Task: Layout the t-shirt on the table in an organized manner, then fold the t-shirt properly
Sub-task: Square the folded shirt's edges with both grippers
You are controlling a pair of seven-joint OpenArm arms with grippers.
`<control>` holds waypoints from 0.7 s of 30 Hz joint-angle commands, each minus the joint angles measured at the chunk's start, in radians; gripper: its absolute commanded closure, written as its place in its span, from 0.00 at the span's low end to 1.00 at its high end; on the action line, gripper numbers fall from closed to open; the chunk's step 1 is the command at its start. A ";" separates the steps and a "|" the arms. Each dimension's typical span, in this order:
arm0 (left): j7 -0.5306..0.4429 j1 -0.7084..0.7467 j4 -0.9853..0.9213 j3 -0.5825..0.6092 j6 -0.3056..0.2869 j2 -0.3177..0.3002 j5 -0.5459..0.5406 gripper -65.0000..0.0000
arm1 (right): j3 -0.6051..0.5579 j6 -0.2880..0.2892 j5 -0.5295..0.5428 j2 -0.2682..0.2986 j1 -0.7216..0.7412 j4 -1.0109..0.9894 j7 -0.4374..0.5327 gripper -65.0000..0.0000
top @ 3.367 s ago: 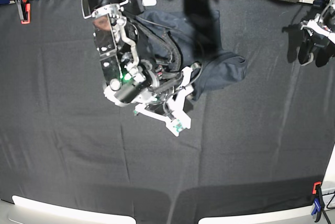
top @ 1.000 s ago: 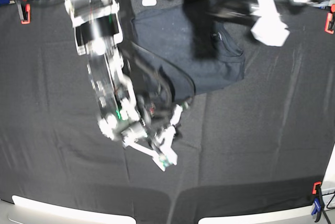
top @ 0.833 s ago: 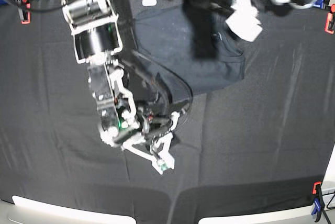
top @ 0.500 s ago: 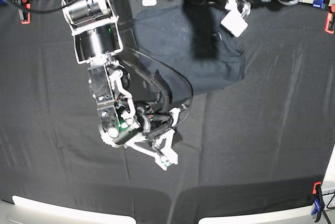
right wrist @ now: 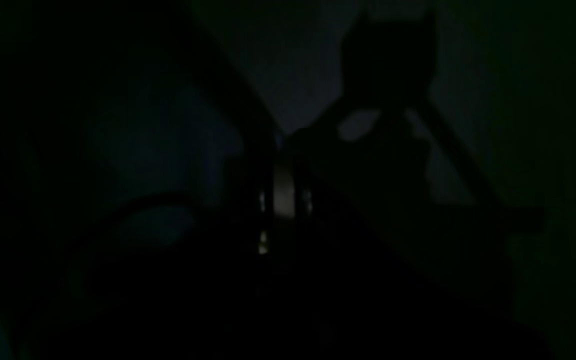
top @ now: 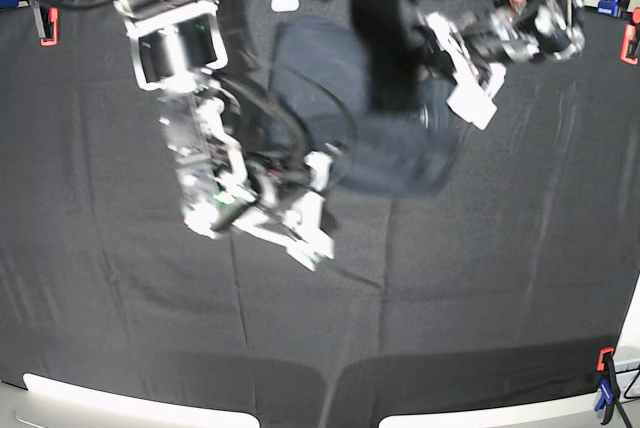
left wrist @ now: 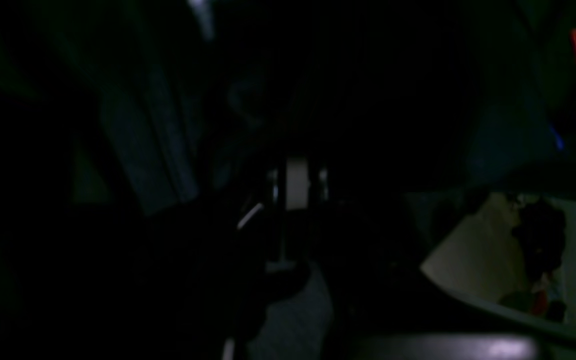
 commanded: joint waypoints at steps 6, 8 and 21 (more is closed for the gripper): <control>-0.168 -0.113 -0.103 -0.021 0.002 -0.003 0.087 1.00 | 0.004 0.011 0.079 0.072 -0.017 0.110 -0.045 1.00; -0.182 -0.164 -0.145 -0.021 0.002 -0.003 0.092 1.00 | 0.004 0.011 0.081 0.082 -0.059 0.159 -0.045 1.00; -0.203 -0.465 -0.371 -0.019 0.002 -0.003 0.092 1.00 | 0.005 0.002 0.091 0.077 -0.356 0.455 -0.026 1.00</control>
